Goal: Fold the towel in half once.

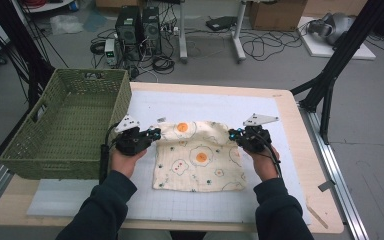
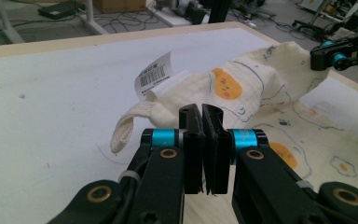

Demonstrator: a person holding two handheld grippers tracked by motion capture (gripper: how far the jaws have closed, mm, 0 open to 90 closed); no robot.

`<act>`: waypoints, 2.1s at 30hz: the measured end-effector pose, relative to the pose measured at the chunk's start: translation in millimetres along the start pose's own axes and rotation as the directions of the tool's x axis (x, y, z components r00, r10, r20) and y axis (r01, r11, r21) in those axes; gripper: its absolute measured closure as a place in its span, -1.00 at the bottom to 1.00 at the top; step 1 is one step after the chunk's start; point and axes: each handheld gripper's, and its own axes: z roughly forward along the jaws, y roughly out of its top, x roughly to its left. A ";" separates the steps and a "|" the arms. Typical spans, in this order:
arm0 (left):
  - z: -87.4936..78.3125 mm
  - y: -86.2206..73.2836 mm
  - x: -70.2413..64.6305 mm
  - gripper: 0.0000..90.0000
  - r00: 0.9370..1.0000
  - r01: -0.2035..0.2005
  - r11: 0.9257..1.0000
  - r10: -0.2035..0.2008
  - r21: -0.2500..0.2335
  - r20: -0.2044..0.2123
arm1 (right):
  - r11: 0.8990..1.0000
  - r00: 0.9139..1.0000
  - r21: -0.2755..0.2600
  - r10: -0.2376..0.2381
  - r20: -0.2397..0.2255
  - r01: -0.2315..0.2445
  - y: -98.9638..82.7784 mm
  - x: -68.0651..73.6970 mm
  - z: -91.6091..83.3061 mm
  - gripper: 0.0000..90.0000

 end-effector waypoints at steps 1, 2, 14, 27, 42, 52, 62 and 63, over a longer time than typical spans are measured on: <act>-1.7 -2.0 -1.6 0.93 1.000 -0.005 1.000 0.005 0.004 0.007 | 1.000 1.000 -0.005 -0.004 0.002 0.004 -0.7 2.8 -2.0 0.92; -3.6 -4.2 -3.3 0.93 1.000 -0.007 1.000 0.007 0.003 0.011 | 1.000 1.000 -0.016 -0.005 -0.001 0.005 -1.7 5.2 -4.1 0.92; -15.9 -28.4 -13.5 0.93 0.998 -0.018 1.000 0.017 0.023 0.061 | 0.999 1.000 -0.040 -0.007 -0.019 0.006 -28.6 22.3 -17.2 0.92; -23.7 -45.0 -23.9 0.93 0.995 -0.032 0.996 0.025 0.082 0.092 | 0.999 0.999 -0.048 0.006 -0.036 -0.008 -62.5 37.0 -37.8 0.92; -28.8 -59.6 -25.1 0.91 0.993 -0.044 0.987 0.026 0.153 0.115 | 0.998 0.997 0.033 -0.043 -0.069 0.046 -81.7 47.5 -48.4 0.92; -34.0 -57.4 -23.6 0.61 0.992 -0.022 0.992 0.007 0.123 0.123 | 0.998 0.996 0.037 -0.044 -0.082 0.047 -85.7 46.5 -53.7 0.65; -40.6 -44.0 -14.1 0.23 0.995 0.012 0.999 -0.016 0.041 0.097 | 0.997 0.999 -0.063 0.041 0.008 -0.040 -85.6 26.5 -81.5 0.49; -41.7 -43.1 -13.2 0.23 0.995 0.012 0.999 -0.015 0.032 0.094 | 0.997 0.999 -0.064 0.046 0.012 -0.045 -85.9 25.7 -82.2 0.48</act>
